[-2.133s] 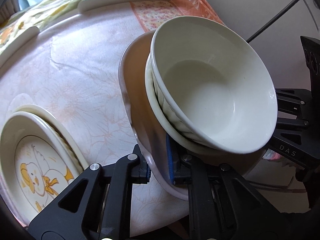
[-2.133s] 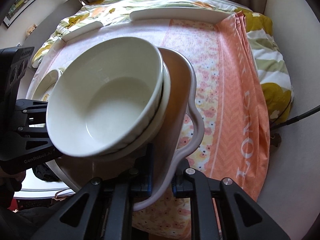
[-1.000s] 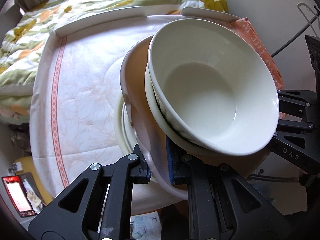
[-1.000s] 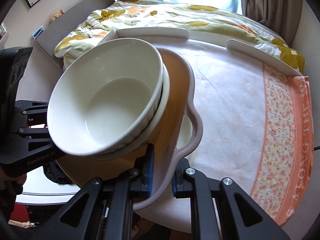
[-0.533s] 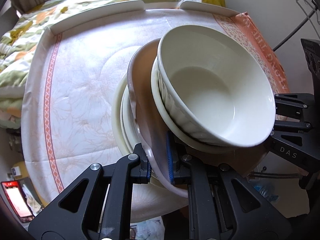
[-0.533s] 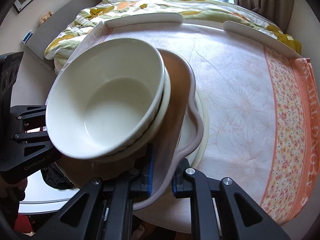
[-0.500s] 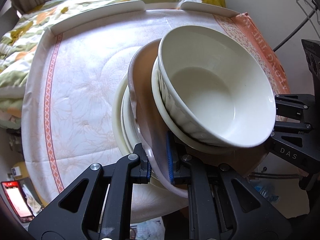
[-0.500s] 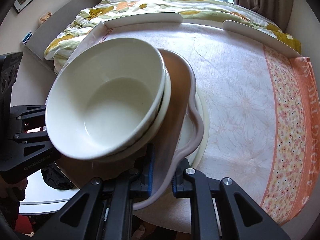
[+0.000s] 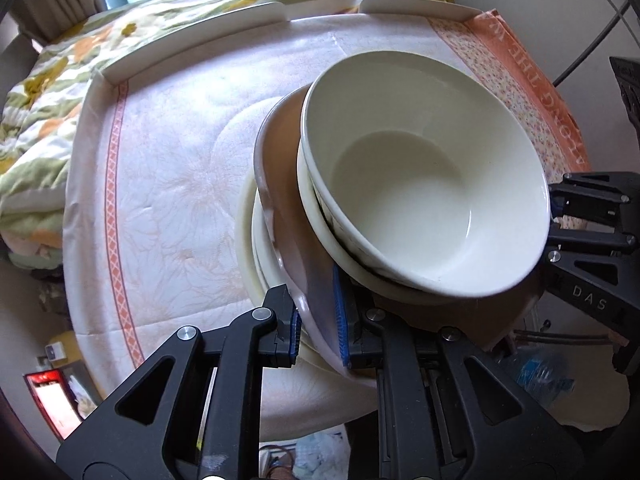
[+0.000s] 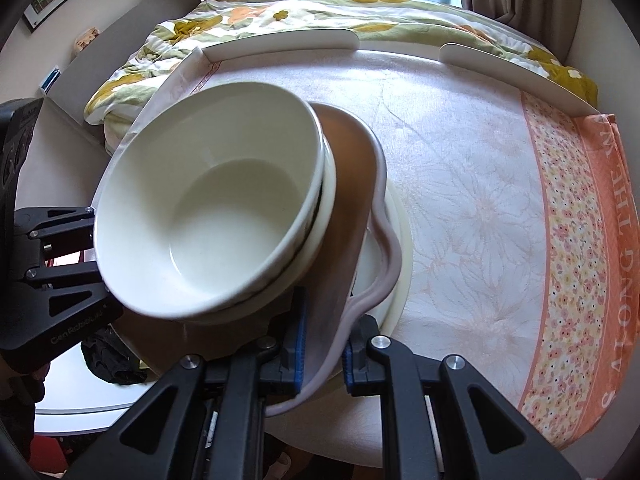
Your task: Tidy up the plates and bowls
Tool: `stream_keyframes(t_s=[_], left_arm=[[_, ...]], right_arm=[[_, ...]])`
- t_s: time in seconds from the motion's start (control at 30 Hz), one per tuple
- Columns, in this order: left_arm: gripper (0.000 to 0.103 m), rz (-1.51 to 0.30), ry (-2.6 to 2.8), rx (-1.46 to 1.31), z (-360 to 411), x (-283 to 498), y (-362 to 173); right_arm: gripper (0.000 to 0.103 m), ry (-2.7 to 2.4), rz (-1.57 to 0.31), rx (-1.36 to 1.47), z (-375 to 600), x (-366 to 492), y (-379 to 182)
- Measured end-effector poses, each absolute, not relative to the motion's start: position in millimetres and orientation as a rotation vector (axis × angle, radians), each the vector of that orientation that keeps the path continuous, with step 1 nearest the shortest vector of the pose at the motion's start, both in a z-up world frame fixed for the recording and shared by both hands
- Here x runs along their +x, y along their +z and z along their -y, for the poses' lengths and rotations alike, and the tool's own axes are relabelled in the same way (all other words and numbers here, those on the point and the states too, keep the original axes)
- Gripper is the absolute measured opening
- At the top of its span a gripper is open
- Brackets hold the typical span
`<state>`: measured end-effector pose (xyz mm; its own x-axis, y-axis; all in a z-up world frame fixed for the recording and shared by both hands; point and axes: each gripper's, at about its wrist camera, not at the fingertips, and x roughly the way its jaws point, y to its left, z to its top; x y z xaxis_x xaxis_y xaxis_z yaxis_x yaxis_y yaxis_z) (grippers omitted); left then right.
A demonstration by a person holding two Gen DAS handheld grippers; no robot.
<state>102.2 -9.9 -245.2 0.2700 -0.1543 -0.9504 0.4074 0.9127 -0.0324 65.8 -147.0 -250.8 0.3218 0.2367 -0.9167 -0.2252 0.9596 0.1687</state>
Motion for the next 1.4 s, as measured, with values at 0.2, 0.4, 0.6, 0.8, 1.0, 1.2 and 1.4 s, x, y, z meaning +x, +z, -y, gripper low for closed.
stream_keyframes(t_s=[0.2, 0.4, 0.6, 0.8, 1.0, 1.2, 1.4], left_arm=[[0.015, -1.217, -0.376, 0.281, 6, 95, -225], [0.015, -1.183, -0.376, 0.276, -3, 79, -195], [0.015, -1.083, -0.361, 0.167, -24, 48, -146], [0.103, -0.867, -0.305, 0.061, -48, 8, -80], [0.103, -0.737, -0.304, -0.013, -65, -22, -45], [0.103, -0.605, -0.224, -0.048, -71, -53, -24], [0.103, -0.574, -0.198, -0.047, -62, -59, -16]], right_arm=[[0.014, 0.287, -1.217, 0.006, 150, 62, -239], [0.014, 0.258, -1.204, 0.03, 158, 48, -221], [0.016, 0.211, -1.151, 0.065, 168, 22, -184], [0.093, 0.161, -0.989, 0.058, 162, -15, -125], [0.093, 0.064, -0.763, 0.062, 151, -65, -70], [0.093, 0.005, -0.607, 0.062, 142, -97, -35], [0.099, -0.018, -0.552, 0.04, 145, -104, -19]])
